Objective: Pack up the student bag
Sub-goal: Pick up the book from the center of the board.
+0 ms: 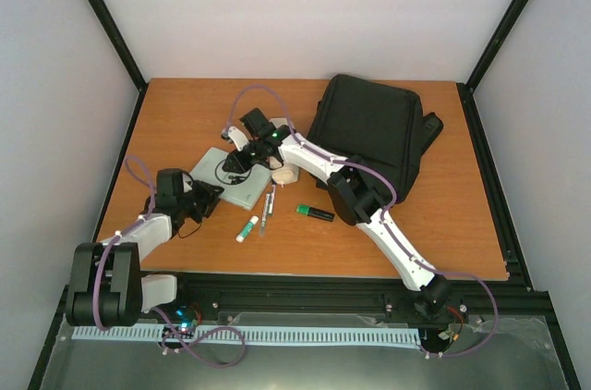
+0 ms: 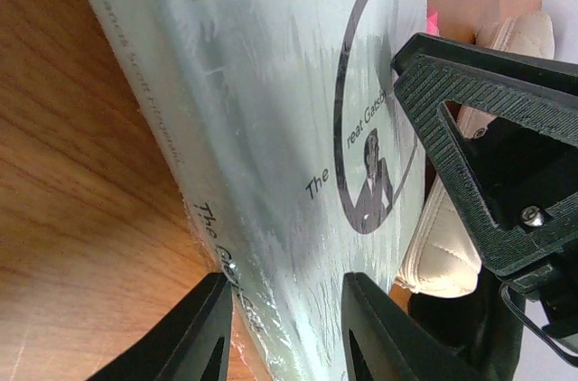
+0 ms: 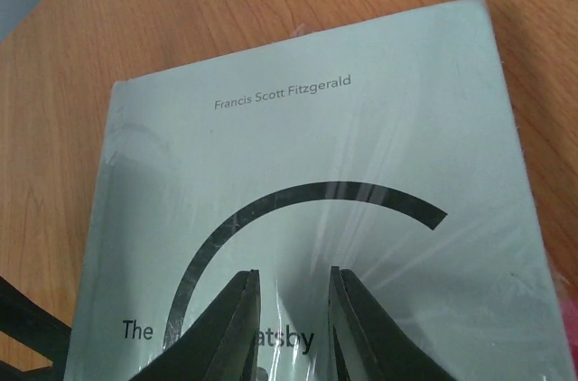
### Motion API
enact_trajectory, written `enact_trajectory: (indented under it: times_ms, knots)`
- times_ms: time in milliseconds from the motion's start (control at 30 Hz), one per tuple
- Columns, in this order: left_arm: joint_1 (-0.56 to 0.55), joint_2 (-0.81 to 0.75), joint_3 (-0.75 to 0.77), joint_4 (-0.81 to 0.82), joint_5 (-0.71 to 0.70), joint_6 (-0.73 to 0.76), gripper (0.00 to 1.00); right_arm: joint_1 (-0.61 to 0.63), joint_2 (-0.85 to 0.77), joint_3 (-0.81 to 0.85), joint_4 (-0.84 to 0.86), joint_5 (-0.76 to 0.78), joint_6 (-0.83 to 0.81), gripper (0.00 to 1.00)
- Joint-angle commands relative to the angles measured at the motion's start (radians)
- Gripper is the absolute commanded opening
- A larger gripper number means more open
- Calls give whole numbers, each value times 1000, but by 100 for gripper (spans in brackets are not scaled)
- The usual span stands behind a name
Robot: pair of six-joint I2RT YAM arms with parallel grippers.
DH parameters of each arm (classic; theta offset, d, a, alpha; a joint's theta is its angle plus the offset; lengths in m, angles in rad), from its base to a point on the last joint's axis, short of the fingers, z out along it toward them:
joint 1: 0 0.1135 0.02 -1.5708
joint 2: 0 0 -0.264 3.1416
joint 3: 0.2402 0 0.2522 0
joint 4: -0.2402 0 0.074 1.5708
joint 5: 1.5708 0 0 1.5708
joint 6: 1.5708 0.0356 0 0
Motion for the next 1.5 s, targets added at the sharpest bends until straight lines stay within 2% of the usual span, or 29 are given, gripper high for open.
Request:
enact_trajectory:
  times_ms: [0, 67, 233, 367, 500, 633, 900, 1233, 1467]
  knots:
    - [-12, -17, 91, 272, 15, 0, 35, 73, 132, -74, -229, -59, 22, 22]
    - [-11, -26, 99, 224, 7, 8, 34, 73, 130, -70, -232, -58, 20, 22]
    - [-11, -83, 130, -27, -114, 66, 35, 56, 107, -13, -258, -35, 5, 27]
    - [-10, -109, 125, -146, -151, 89, 39, 25, 51, 15, -254, 11, -8, 31]
    - [-10, -123, 126, -259, -242, 88, 59, 1, 28, 47, -251, 52, -18, 44]
    - [-11, -95, 130, -294, -245, 81, 68, -6, 34, 69, -256, 81, -36, 50]
    - [-11, -55, 109, -293, -253, 75, 72, -6, 48, 75, -268, 141, -73, 60]
    - [-11, 53, 86, -217, -219, 59, 72, -26, 6, 131, -259, 212, -126, 65]
    - [-11, 111, 78, -170, -219, 41, 73, -20, 75, 103, -289, 160, -113, 65]
